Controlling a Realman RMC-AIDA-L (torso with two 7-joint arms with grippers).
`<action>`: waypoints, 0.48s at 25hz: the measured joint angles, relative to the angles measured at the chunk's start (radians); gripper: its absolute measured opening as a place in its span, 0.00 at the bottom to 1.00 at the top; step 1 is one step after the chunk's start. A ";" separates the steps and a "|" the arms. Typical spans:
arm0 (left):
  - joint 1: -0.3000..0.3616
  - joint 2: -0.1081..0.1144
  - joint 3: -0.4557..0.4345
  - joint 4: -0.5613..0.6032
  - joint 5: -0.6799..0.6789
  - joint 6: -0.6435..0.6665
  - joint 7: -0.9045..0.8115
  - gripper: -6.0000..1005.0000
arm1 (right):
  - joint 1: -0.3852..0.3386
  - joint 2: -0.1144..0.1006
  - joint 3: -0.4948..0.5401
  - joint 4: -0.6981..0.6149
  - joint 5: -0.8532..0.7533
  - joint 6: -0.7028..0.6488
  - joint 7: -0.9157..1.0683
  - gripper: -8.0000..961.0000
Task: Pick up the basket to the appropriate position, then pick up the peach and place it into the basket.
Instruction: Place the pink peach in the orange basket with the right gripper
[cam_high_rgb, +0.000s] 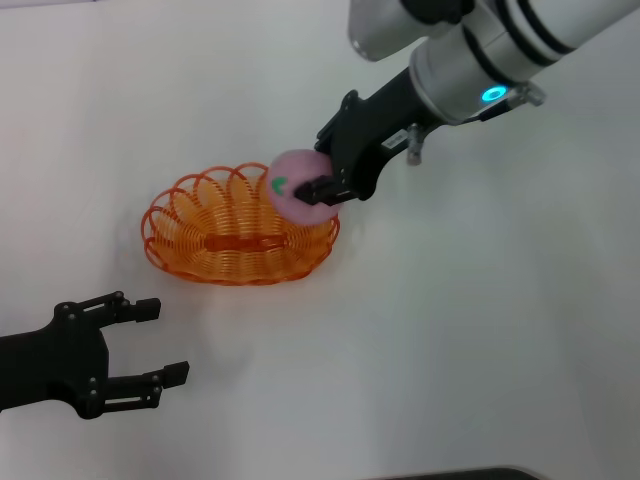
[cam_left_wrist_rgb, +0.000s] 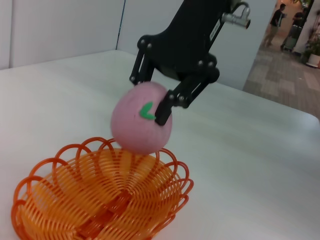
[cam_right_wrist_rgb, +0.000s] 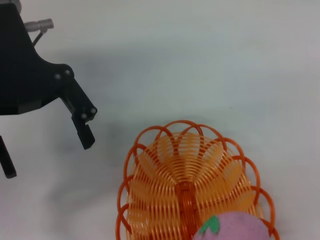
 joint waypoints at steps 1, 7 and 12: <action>0.000 0.000 0.000 0.000 0.000 0.000 0.000 0.84 | 0.005 0.000 -0.006 0.014 0.003 0.010 -0.005 0.36; 0.001 0.000 0.000 0.001 0.000 0.000 0.000 0.84 | 0.016 0.001 -0.025 0.054 0.025 0.054 -0.026 0.36; 0.001 0.000 -0.001 0.001 0.000 0.000 0.000 0.84 | 0.026 0.001 -0.027 0.088 0.037 0.079 -0.043 0.37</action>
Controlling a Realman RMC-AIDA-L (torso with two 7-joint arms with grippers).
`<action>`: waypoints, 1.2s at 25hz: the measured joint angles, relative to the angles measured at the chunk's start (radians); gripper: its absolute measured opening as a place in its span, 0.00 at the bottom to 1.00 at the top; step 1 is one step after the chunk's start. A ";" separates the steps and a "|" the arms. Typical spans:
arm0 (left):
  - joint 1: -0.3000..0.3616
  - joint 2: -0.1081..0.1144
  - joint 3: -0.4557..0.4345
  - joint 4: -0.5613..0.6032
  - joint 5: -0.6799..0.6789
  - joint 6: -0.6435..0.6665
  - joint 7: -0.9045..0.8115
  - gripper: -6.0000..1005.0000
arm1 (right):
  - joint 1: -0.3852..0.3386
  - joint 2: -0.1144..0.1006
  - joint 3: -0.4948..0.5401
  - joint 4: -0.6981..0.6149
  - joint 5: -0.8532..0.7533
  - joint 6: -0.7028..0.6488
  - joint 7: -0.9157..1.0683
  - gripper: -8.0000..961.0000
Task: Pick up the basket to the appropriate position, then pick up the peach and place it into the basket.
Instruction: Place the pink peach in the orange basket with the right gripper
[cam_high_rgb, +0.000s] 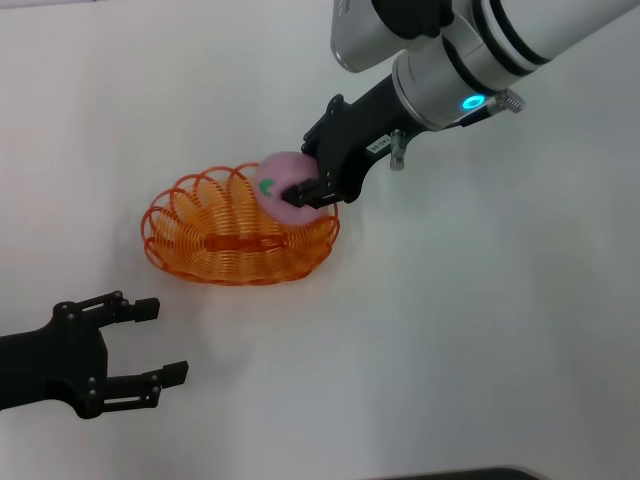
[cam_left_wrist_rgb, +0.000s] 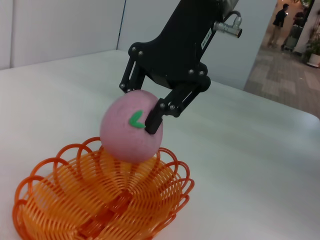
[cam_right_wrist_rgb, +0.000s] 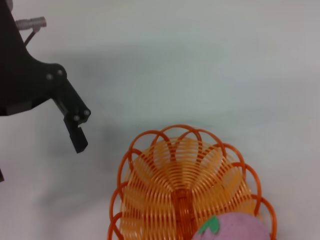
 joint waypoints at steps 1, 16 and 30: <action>0.000 0.000 0.000 0.000 0.000 0.000 0.000 0.84 | 0.002 0.000 0.000 0.006 0.001 0.002 -0.005 0.37; -0.001 0.001 0.000 0.000 0.000 -0.007 0.000 0.84 | 0.003 0.000 0.000 0.048 0.037 0.034 -0.030 0.82; -0.002 0.001 0.000 -0.002 0.000 -0.011 0.000 0.84 | -0.057 -0.009 0.016 0.013 0.108 -0.042 -0.095 0.82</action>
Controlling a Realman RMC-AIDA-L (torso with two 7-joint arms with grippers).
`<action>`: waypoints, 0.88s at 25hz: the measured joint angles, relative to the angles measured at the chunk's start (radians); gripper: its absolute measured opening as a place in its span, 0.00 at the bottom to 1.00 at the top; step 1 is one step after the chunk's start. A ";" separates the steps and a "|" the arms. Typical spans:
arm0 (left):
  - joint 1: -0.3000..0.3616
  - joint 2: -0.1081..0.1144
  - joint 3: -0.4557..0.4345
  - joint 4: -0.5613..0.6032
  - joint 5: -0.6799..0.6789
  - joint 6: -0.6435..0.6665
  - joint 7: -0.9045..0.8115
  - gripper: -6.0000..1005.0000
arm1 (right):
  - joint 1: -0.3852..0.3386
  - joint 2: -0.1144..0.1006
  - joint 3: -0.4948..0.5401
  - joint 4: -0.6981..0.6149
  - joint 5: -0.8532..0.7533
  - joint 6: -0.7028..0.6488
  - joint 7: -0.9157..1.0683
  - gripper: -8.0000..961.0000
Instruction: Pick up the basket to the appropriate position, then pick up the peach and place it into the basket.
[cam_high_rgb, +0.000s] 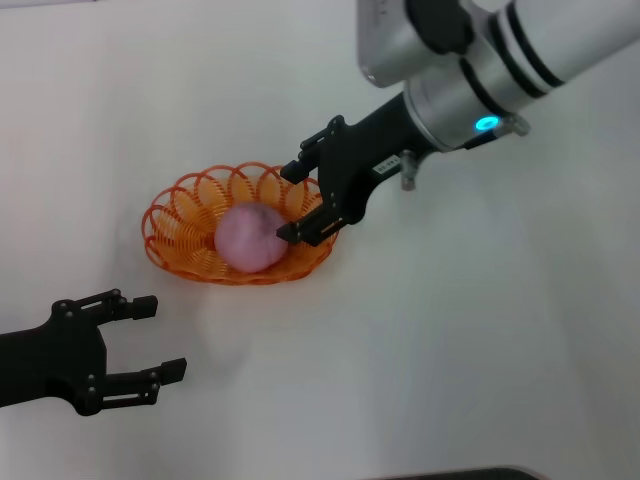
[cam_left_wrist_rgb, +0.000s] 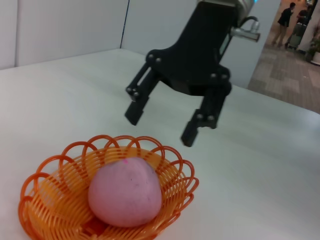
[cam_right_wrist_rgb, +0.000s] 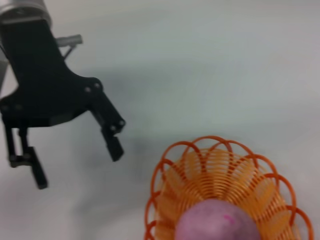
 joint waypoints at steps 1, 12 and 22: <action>0.000 0.000 0.000 0.000 0.000 0.000 0.000 0.84 | -0.019 -0.001 0.003 -0.019 0.004 -0.010 -0.007 0.82; -0.004 0.000 0.000 -0.003 0.000 -0.010 0.000 0.84 | -0.267 -0.002 0.146 -0.204 0.065 -0.120 -0.085 0.82; -0.005 0.000 -0.001 -0.006 -0.007 -0.014 0.000 0.84 | -0.408 0.002 0.223 -0.109 0.295 -0.149 -0.368 0.82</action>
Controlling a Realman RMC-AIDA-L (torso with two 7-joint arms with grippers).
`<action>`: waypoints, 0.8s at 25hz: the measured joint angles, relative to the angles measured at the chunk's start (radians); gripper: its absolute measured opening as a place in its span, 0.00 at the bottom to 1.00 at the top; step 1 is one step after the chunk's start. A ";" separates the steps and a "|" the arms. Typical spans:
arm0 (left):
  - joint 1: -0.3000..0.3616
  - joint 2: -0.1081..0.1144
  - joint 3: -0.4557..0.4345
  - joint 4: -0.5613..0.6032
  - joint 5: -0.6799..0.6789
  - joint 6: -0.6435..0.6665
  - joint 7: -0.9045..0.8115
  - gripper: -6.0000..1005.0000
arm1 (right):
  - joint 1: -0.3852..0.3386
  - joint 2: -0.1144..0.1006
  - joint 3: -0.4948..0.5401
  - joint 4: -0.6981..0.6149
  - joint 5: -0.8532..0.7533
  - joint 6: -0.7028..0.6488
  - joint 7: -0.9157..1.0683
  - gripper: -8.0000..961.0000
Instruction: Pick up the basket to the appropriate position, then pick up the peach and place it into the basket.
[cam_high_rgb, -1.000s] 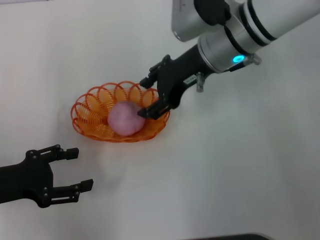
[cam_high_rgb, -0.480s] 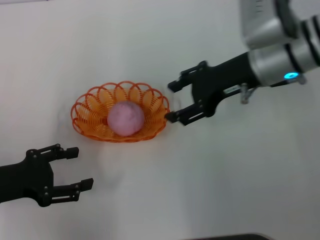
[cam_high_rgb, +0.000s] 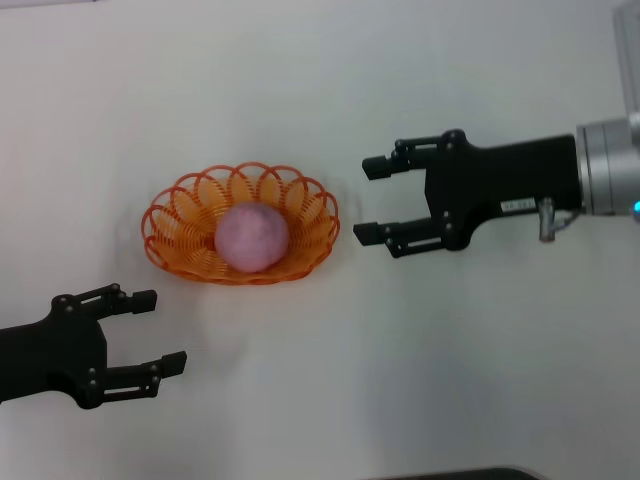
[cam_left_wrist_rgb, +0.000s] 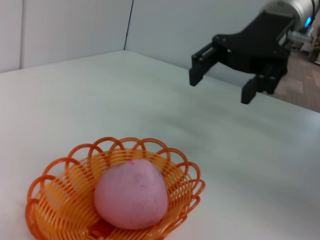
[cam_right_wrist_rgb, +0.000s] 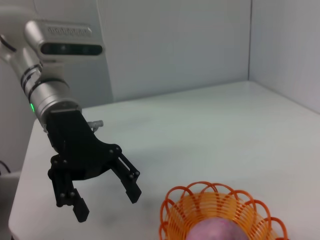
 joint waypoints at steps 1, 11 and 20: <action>0.000 0.000 -0.001 0.000 0.000 -0.001 0.000 0.84 | -0.003 0.000 0.006 0.031 0.015 0.001 -0.033 0.82; -0.002 -0.002 -0.002 -0.005 -0.002 -0.005 0.000 0.84 | 0.018 -0.001 0.106 0.426 0.048 0.010 -0.424 0.82; -0.003 -0.002 -0.002 -0.013 -0.002 -0.014 0.006 0.84 | 0.017 -0.001 0.167 0.603 0.049 0.015 -0.625 0.82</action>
